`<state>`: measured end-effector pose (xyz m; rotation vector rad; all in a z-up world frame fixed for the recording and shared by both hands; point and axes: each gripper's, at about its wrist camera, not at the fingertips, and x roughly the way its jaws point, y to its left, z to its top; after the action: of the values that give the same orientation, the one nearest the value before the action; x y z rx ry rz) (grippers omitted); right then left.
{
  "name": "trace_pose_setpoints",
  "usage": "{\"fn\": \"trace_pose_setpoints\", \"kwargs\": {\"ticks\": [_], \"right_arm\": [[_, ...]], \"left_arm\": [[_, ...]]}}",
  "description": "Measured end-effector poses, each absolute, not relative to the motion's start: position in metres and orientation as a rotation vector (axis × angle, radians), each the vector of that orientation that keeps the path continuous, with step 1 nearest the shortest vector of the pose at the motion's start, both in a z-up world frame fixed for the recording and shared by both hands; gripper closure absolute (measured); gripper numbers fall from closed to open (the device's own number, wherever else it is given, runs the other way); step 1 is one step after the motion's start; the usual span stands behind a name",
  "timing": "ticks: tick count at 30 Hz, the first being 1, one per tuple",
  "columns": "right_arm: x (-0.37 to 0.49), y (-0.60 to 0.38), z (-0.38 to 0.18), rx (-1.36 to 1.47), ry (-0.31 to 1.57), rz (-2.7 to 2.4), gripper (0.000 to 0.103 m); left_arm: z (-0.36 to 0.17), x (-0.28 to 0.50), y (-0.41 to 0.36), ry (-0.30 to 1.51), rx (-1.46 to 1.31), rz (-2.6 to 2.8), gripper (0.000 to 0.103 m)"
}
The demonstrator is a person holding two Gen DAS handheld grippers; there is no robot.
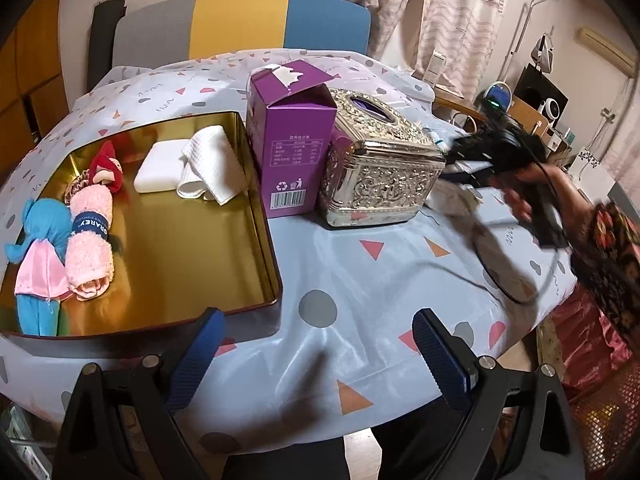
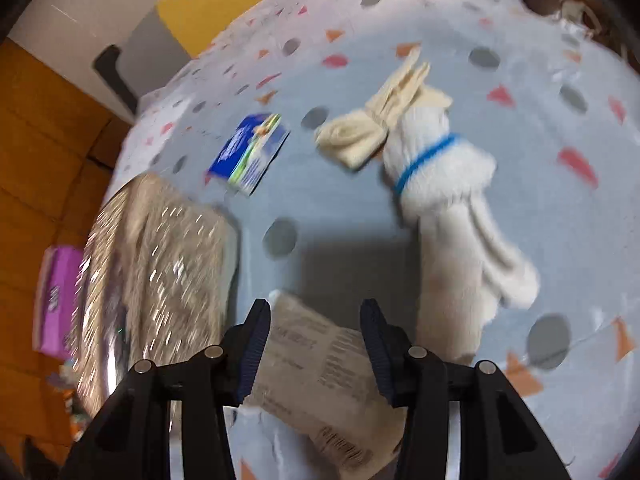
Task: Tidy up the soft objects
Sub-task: 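Move the right tool to the white knit glove and grasp it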
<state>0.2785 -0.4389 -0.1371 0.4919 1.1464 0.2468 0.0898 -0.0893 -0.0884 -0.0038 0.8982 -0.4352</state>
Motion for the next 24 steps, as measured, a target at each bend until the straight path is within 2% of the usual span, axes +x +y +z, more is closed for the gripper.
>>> {"fn": "trace_pose_setpoints", "kwargs": {"ticks": [5,7,11,13,14,16,24], "right_arm": [[0.217,-0.439,-0.142,0.547,1.166,0.444,0.056],[0.189,-0.430,-0.142,0.481,1.179,0.455,0.056],[0.165,-0.429,-0.117,0.303,1.032,0.306,0.055],[0.174,-0.432,-0.102,0.216,0.948,0.189,0.048],[0.182,-0.433,-0.096,0.177,0.912,0.133,0.035],[0.205,-0.436,-0.092,0.082,0.879,0.033,0.022],[0.293,-0.449,-0.121,0.023,0.978,-0.109,0.022]], "left_arm": [[-0.082,0.100,-0.096,0.888,-0.016,-0.443,0.004],[-0.082,0.102,-0.101,0.899,-0.031,-0.453,0.004],[-0.084,0.098,-0.120,0.905,0.002,-0.475,0.003],[-0.085,0.096,-0.129,0.911,0.016,-0.498,0.003],[-0.085,0.094,-0.132,0.911,0.022,-0.498,0.003],[-0.084,0.093,-0.135,0.910,0.024,-0.496,0.003],[-0.083,0.096,-0.135,0.918,0.017,-0.482,0.003]]}}
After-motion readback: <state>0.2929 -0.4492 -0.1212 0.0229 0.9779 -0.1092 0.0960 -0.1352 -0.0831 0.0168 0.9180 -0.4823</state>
